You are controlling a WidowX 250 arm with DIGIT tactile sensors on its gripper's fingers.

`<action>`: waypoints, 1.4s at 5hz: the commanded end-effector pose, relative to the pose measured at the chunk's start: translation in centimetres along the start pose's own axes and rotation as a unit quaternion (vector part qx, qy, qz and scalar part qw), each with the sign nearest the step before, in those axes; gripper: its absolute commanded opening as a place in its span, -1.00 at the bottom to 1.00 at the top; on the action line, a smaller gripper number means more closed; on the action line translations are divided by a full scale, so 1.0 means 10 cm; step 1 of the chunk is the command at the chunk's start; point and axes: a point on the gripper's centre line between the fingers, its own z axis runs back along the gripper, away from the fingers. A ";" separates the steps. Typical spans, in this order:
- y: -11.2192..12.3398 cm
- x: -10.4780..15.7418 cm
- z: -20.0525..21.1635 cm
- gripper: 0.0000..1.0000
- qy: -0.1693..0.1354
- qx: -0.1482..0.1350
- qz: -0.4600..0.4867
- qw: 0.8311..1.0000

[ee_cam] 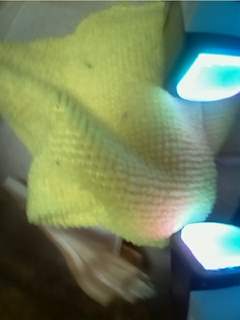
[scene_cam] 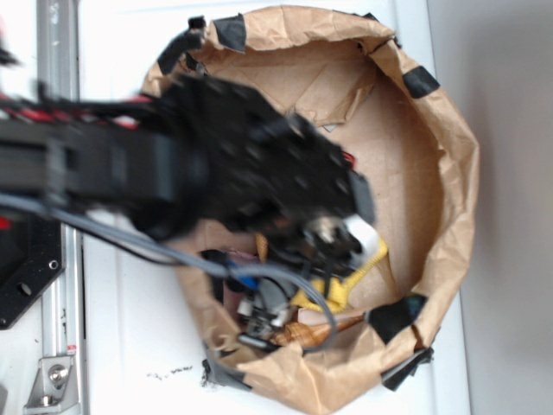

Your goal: Grab the yellow cloth.

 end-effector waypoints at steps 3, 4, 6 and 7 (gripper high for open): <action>0.27 0.26 -0.06 -1.00 0.031 0.028 0.081 0.996; 0.23 0.21 -0.07 -1.00 0.037 0.038 0.092 0.994; 0.17 0.02 0.30 -1.00 -0.010 0.087 0.266 0.960; 0.17 -0.05 0.79 -1.00 -0.073 0.100 0.326 0.937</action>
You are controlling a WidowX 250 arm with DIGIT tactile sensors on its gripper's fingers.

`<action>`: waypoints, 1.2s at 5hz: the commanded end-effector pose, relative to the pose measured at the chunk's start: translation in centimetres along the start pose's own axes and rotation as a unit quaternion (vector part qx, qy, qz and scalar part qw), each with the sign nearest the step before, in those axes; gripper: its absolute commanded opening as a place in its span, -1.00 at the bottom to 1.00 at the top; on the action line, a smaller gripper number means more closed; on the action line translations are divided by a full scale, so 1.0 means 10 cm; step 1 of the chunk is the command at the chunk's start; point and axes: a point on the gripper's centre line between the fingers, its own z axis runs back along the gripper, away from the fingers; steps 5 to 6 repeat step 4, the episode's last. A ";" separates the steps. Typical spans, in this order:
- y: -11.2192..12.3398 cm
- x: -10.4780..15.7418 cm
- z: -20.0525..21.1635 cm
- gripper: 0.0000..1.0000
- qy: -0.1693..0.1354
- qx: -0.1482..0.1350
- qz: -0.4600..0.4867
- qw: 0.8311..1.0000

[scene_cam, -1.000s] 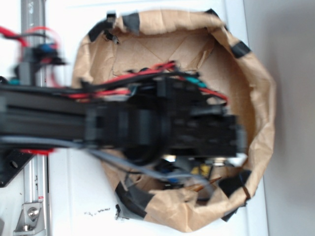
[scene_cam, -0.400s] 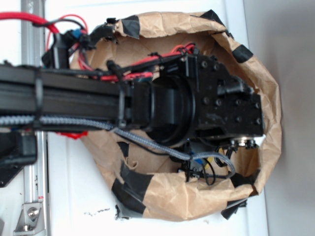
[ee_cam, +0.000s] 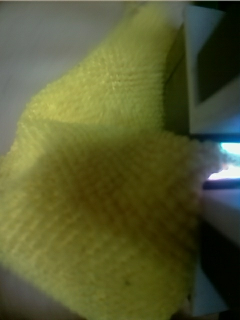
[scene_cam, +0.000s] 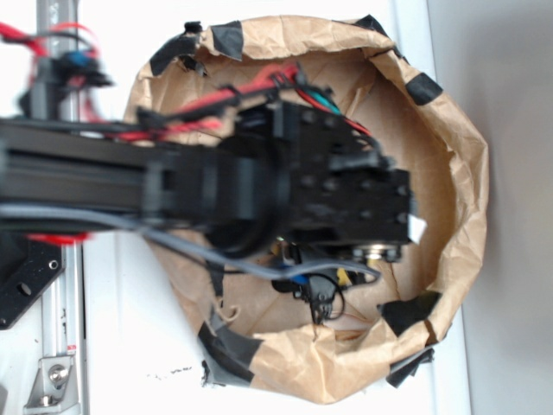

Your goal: Grab the yellow cloth.

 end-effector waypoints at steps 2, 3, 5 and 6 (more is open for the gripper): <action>0.21 -0.05 1.59 -1.00 -0.147 -0.056 0.106 0.982; 0.19 0.02 1.58 -1.00 -0.132 -0.049 0.111 0.984; 0.16 0.07 1.45 -1.00 -0.116 -0.034 0.108 0.987; 0.16 0.07 1.45 -1.00 -0.116 -0.034 0.108 0.987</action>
